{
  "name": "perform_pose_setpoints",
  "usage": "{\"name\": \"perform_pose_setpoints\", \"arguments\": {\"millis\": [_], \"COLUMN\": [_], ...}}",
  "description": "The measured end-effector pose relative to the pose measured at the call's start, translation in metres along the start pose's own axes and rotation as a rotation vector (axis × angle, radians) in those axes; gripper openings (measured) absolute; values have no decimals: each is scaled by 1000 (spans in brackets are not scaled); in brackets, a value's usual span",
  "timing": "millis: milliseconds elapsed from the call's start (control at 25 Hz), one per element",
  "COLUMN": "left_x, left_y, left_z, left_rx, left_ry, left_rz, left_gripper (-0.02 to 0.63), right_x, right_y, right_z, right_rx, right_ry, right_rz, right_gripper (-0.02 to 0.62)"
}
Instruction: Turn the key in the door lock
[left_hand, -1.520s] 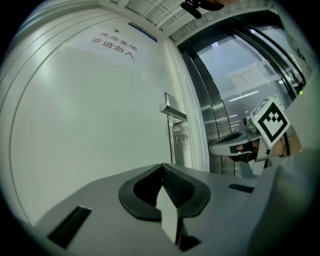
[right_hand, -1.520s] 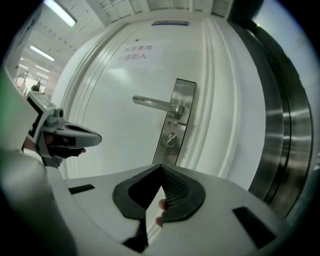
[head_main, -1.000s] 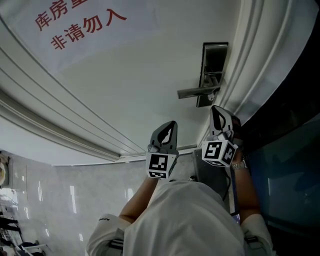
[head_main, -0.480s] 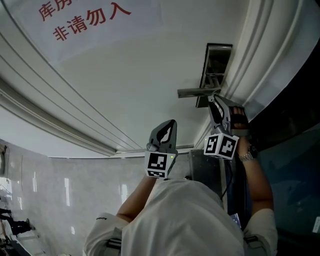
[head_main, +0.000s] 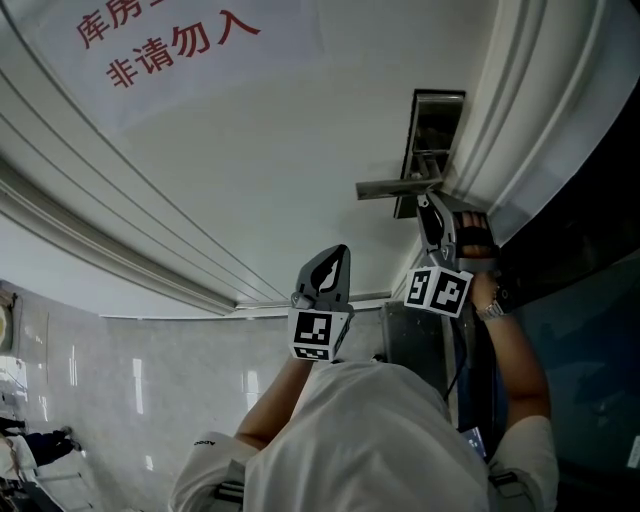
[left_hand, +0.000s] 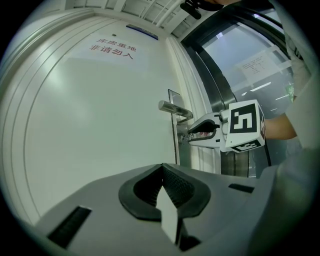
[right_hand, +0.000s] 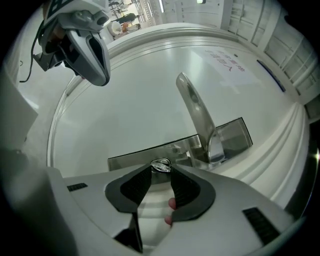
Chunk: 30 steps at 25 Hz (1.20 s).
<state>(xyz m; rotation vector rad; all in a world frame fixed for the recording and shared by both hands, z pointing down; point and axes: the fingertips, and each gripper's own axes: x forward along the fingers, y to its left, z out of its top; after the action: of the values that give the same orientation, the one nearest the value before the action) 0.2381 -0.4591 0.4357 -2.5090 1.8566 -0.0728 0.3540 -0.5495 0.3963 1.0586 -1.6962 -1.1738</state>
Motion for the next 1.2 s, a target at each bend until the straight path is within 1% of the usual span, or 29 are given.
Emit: {"name": "perform_pose_setpoints", "arguments": {"millis": [120,360,520,680,720,840,920,1080,1200], "left_x": [-1,0,-1,-2,-2,-3,-4,-5,-5], "left_y": [1,2,3,5,5,6,7,6,7], "left_z": [-1,-1,-3,-4,-4,-5,-6,-7,-7], "left_rx": [0,0,-4,-4,-3,-4,-5,-5,-6], "left_ry": [3,4,9,8,9,12,14,14,15], "left_rz": [-1,-7,-9,-7,-7,-6,-3,-6,-5], "left_gripper": [9,8,9,8,9,9,8,8,8], "right_x": [0,1,1,1,1,-1,1,2,2], "right_y": [0,-3,-5,-7,-7,-9,-9,-9,-10], "right_z": [0,-1,-1,-1,-1,-1,-1,-5,-7], "right_rx": [89,285,482,725,769,855,935,1177,1329], "right_ry": [11,34,35,25,23,21,-5,-38,-54], "right_rz": [0,-35,-28,7,13,20,27,80,102], "right_gripper": [120,117,114,112,112,112,112,112,110]}}
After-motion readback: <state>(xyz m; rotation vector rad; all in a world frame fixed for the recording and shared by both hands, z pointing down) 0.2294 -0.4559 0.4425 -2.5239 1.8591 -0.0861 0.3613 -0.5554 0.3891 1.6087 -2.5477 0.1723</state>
